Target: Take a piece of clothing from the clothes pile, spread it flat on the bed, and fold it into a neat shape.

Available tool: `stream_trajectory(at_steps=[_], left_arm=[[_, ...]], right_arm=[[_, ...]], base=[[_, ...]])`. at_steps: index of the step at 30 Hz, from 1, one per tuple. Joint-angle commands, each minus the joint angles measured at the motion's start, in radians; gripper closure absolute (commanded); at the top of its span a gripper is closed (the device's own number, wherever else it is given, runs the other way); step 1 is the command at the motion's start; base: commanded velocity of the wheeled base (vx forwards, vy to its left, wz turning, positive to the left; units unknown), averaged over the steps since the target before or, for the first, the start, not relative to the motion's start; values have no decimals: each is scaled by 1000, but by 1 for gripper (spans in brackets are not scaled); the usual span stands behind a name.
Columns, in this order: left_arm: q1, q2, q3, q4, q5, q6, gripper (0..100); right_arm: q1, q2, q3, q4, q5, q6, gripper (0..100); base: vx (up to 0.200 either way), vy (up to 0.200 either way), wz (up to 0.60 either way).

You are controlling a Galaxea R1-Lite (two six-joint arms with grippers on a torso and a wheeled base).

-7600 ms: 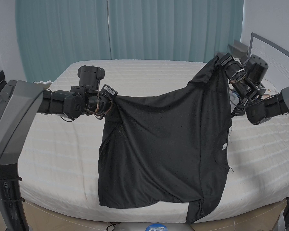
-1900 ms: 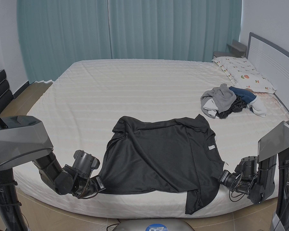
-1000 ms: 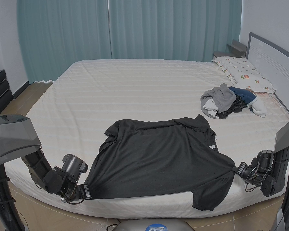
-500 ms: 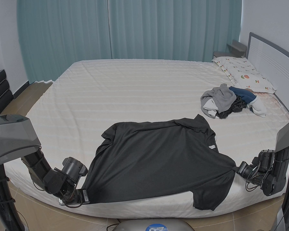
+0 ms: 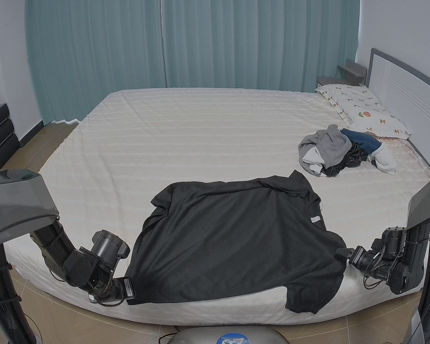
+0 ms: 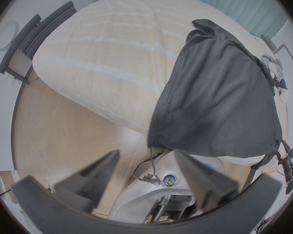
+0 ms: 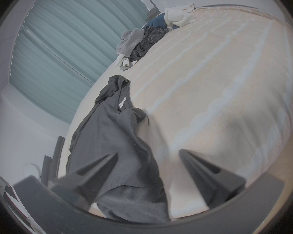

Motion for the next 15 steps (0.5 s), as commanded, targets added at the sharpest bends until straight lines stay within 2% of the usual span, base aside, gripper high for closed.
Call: stream_trajectory(at_steps=[1, 3, 4, 6, 7, 8, 9, 12, 15], left_arm=[[10, -29, -6, -21, -23, -4, 0], [13, -46, -6, -24, -34, -4, 0], [19, -73, -8, -25, -40, -4, 0], [21, -81, -8, -27, -42, -6, 0], [35, -121, -23, -28, -52, -6, 0], [35, -124, -25, -28, -54, -6, 0], [46, -141, -37, -28, -95, -15, 0], [53, -150, -63, -28, -157, -67, 0], [53, -141, -109, -27, -175, -156, 0]], right_arm=[[-9, -46, 1, -8, 25, 43, 0], [-9, -61, -5, -8, 30, 76, 0], [-12, -89, -11, -8, 33, 126, 0], [-12, -96, -13, -8, 33, 138, 0], [-32, -138, -28, -8, 36, 198, 0], [-34, -139, -29, -8, 38, 202, 0], [-43, -145, -40, -8, 57, 241, 0], [-61, -135, -54, -8, 94, 287, 0], [-80, -106, -68, -8, 131, 296, 0]], base=[[0, 0, 0], [0, 0, 0], [0, 0, 0], [0, 0, 0], [0, 0, 0], [0, 0, 0], [0, 0, 0], [0, 0, 0], [0, 0, 0]])
